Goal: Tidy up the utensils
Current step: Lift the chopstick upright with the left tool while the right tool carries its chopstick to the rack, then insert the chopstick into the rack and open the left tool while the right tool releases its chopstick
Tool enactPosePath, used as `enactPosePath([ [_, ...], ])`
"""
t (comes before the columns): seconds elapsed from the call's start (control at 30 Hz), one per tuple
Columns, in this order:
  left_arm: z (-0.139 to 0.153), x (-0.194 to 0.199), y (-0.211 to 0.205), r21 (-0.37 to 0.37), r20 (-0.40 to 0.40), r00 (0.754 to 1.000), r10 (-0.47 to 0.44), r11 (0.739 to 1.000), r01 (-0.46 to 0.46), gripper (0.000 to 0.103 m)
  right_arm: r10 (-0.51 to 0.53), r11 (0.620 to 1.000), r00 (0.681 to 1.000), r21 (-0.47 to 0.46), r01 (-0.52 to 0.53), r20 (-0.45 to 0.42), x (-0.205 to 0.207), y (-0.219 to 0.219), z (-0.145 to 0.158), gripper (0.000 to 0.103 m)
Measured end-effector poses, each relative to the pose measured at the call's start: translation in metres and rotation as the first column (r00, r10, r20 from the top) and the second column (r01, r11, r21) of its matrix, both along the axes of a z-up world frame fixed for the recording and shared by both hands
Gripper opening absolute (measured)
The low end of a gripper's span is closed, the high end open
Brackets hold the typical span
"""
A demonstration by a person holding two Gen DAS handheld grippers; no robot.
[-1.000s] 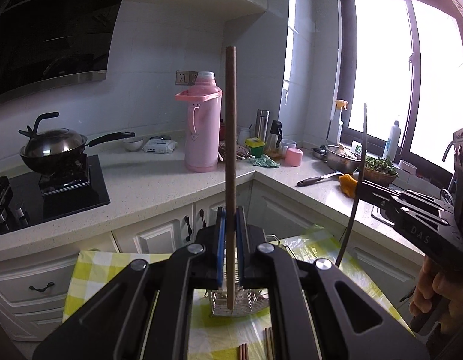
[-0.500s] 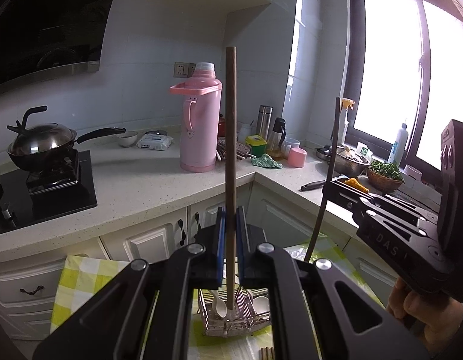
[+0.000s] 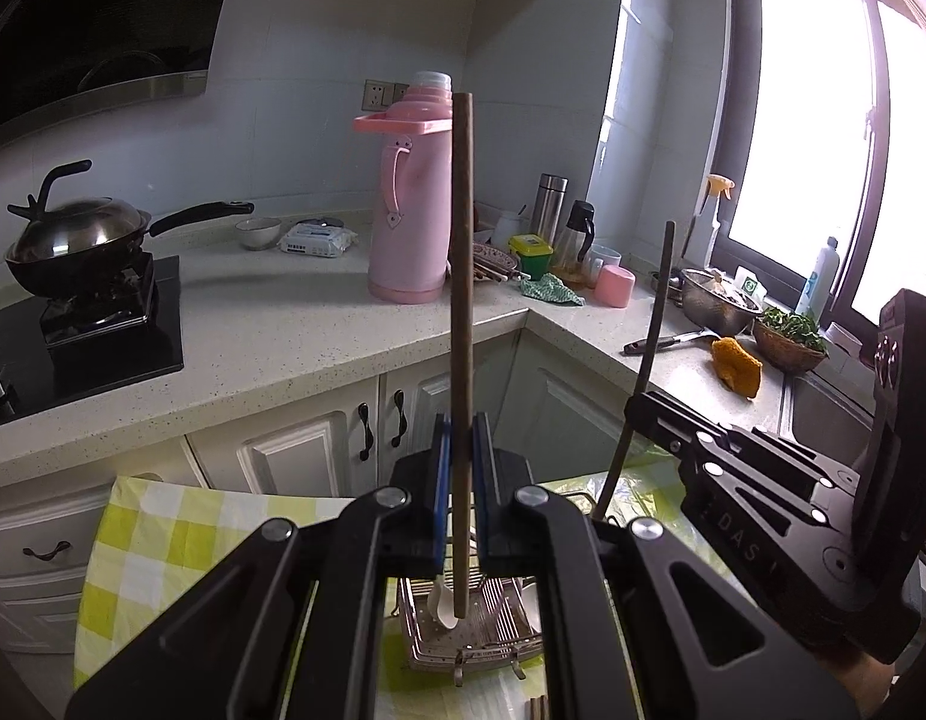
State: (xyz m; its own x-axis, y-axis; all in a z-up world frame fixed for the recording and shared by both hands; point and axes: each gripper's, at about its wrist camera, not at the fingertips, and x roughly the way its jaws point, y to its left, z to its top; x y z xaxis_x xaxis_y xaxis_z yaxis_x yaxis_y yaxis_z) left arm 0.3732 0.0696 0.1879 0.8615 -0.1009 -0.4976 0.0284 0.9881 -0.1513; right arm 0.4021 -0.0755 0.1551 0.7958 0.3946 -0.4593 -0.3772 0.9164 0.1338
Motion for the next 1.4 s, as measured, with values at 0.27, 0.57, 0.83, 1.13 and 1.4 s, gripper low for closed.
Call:
enactPosePath([
  [0.27, -0.021, 0.006, 0.004, -0.017, -0.043, 0.999, 0.016, 1.000, -0.017, 0.007, -0.002, 1.000, 0.999, 0.007, 0.002, -0.046, 0.005, 0.004, -0.027, 0.008],
  [0.57, -0.042, 0.012, 0.001, -0.022, -0.088, 0.996, 0.010, 1.000, -0.012, 0.007, 0.009, 1.000, 0.996, 0.001, -0.009, -0.089, 0.007, 0.010, -0.047, 0.008],
  [0.83, -0.058, 0.018, 0.002, -0.030, -0.138, 0.990, 0.006, 1.000, -0.010, 0.007, 0.013, 1.000, 0.991, -0.027, -0.016, -0.130, 0.010, 0.015, -0.062, 0.008],
  [1.13, -0.068, 0.024, 0.006, -0.036, -0.175, 0.984, 0.015, 0.999, -0.022, 0.026, 0.010, 0.998, 0.992, -0.060, -0.018, -0.127, 0.008, 0.018, -0.063, 0.010],
  [1.4, -0.063, 0.007, 0.015, -0.047, -0.150, 0.988, 0.024, 0.998, -0.031, 0.026, -0.025, 0.998, 0.997, -0.054, 0.022, -0.066, -0.010, -0.002, -0.047, 0.045],
])
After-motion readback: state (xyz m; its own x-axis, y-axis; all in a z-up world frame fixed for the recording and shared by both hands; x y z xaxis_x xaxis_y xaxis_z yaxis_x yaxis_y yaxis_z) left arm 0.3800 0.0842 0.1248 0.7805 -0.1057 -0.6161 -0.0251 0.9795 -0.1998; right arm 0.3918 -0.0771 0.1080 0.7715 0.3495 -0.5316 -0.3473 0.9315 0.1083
